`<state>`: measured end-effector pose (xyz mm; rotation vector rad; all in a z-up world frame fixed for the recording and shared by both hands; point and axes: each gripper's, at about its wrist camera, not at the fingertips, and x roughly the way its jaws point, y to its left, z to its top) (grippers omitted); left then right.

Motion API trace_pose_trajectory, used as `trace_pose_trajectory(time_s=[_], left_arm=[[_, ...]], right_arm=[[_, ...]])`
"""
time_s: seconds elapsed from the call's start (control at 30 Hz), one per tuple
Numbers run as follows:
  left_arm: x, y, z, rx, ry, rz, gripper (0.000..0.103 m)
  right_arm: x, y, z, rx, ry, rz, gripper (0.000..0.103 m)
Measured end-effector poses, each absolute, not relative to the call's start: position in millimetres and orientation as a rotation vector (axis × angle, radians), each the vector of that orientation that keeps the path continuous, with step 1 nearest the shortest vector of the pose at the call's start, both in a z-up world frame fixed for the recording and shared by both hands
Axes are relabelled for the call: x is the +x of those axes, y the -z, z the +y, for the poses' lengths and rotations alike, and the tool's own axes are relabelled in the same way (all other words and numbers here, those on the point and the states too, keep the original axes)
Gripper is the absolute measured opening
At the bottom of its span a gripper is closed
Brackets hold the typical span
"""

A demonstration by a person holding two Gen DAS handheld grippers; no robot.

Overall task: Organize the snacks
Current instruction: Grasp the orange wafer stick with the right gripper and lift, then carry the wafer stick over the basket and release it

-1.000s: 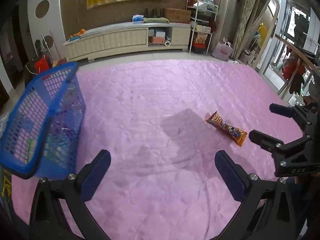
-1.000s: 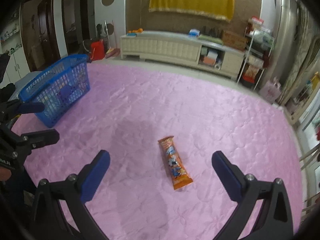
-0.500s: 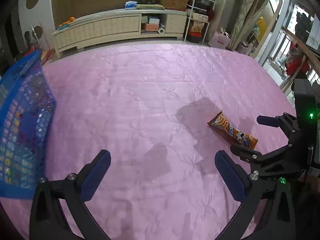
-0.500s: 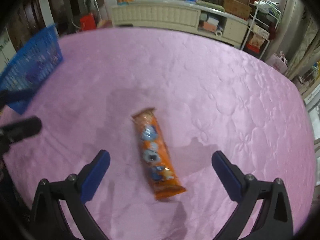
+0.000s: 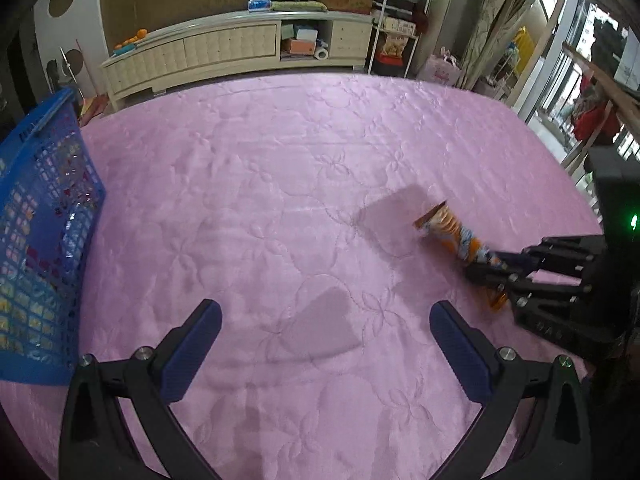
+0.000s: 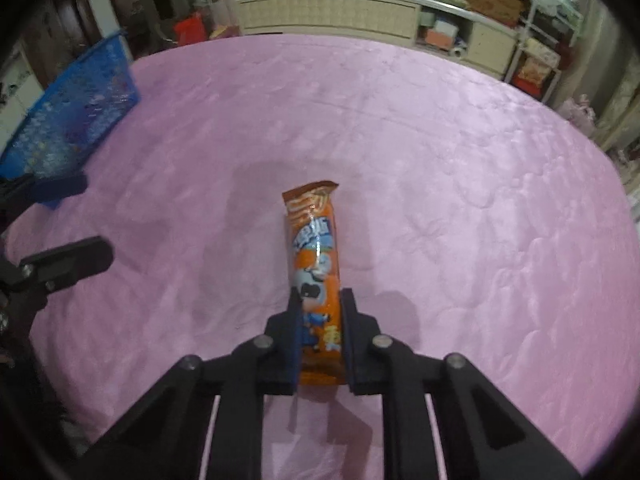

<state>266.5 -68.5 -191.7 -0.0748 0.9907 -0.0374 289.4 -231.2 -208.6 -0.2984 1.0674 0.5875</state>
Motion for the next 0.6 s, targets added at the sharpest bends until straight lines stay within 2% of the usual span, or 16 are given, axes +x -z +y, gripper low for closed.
trace_pose_trajectory(time_s=[0.6], left_arm=[[164.9, 95.2, -13.8, -0.092, -0.056, 0.759, 0.103]], right_arm=[[182.4, 82.2, -159.0, -0.282, -0.697, 0.858, 0.02]])
